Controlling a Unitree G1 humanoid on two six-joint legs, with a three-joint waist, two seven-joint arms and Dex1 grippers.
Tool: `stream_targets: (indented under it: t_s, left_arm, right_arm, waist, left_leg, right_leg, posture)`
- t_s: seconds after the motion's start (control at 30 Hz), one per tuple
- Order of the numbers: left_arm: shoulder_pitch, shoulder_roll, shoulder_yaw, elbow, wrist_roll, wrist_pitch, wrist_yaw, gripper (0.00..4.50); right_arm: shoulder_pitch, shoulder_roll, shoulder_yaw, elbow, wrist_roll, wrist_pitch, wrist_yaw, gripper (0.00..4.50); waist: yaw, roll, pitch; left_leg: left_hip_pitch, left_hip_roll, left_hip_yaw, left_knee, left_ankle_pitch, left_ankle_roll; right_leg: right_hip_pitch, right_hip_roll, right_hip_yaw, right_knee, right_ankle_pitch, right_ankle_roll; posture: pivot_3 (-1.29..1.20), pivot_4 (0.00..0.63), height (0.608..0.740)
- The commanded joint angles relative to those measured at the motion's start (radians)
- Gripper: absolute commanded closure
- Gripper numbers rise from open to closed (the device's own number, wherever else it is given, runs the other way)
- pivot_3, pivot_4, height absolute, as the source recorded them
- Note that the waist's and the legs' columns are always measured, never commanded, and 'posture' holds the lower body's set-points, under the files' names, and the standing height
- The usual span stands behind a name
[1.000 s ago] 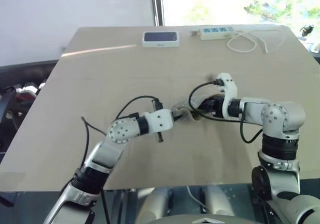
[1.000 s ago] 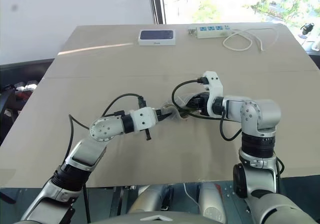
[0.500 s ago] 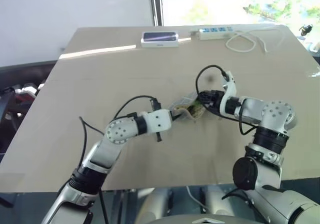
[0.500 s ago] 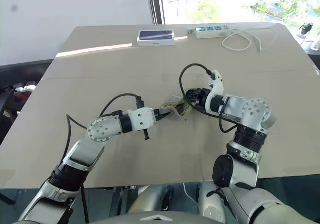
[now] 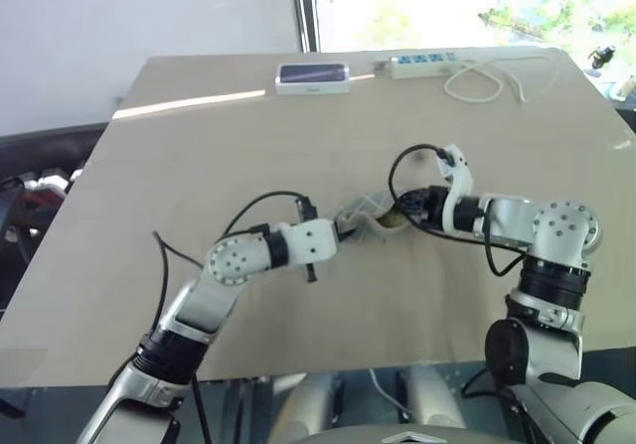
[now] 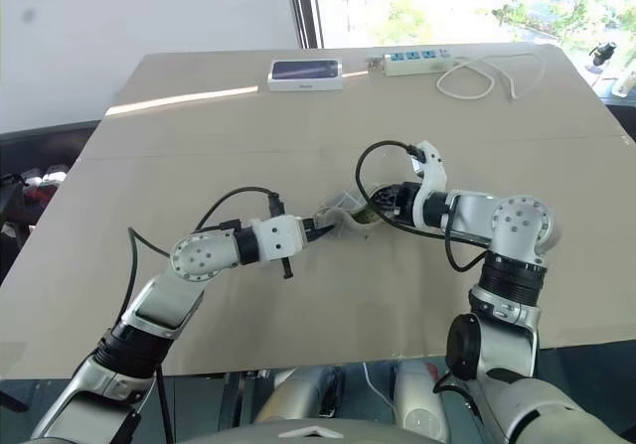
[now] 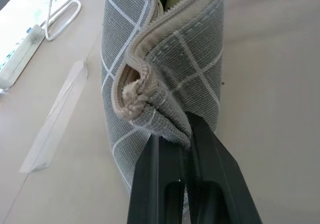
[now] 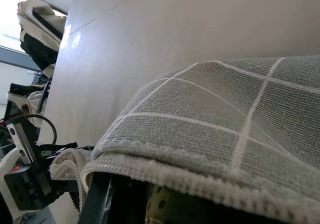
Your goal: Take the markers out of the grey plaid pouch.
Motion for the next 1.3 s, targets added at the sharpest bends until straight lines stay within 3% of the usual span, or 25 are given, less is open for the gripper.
stream_targets:
  t_s: [0.03,0.1,0.5,0.9,1.3]
  left_arm:
    - [0.006,0.014,0.016,0.021,0.012,0.012,-0.001,4.5]
    - [0.008,0.013,0.014,0.02,0.01,0.012,-0.001,4.5]
    - [0.007,0.009,0.011,0.019,0.01,0.014,-0.001,4.5]
    - [-0.004,0.004,0.014,0.022,0.006,0.021,-0.005,4.5]
    - [-0.018,-0.005,0.011,0.031,0.003,0.022,-0.013,4.5]
  right_arm:
    - [0.008,-0.016,0.026,-0.066,0.02,0.004,0.042,2.3]
    - [0.017,-0.025,0.047,-0.074,0.008,-0.008,0.048,1.94]
    - [0.045,-0.071,0.123,-0.091,-0.025,-0.066,0.098,1.94]
    - [0.145,-0.46,0.705,-0.246,-0.35,-0.548,0.354,1.94]
    - [0.14,-0.582,0.872,-0.303,-0.567,-0.784,0.504,1.94]
  waist:
    - [0.0,0.0,0.0]
    - [0.0,0.0,0.0]
    - [0.0,0.0,0.0]
    - [0.003,0.0,0.0]
    - [0.008,-0.001,0.0]
  left_leg:
    - [0.0,0.0,0.0,0.0,0.0,0.0]
    - [0.0,0.0,0.0,0.0,0.0,0.0]
    - [0.0,0.0,0.0,0.0,0.0,0.0]
    - [0.0,0.0,0.0,0.0,0.0,0.0]
    - [0.0,0.0,0.0,0.0,0.0,0.0]
  right_leg:
    - [0.0,0.0,0.0,0.0,0.0,0.0]
    - [0.0,0.0,0.0,0.0,0.0,0.0]
    - [0.0,0.0,0.0,0.0,0.0,0.0]
    - [0.0,0.0,-0.001,-0.001,0.0,0.0]
    - [0.0,0.0,-0.002,-0.002,0.0,0.0]
  posture:
    - [0.0,0.15,0.738]
    - [0.0,0.15,0.738]
    - [0.0,0.15,0.738]
    - [0.0,0.15,0.738]
    - [0.0,0.15,0.738]
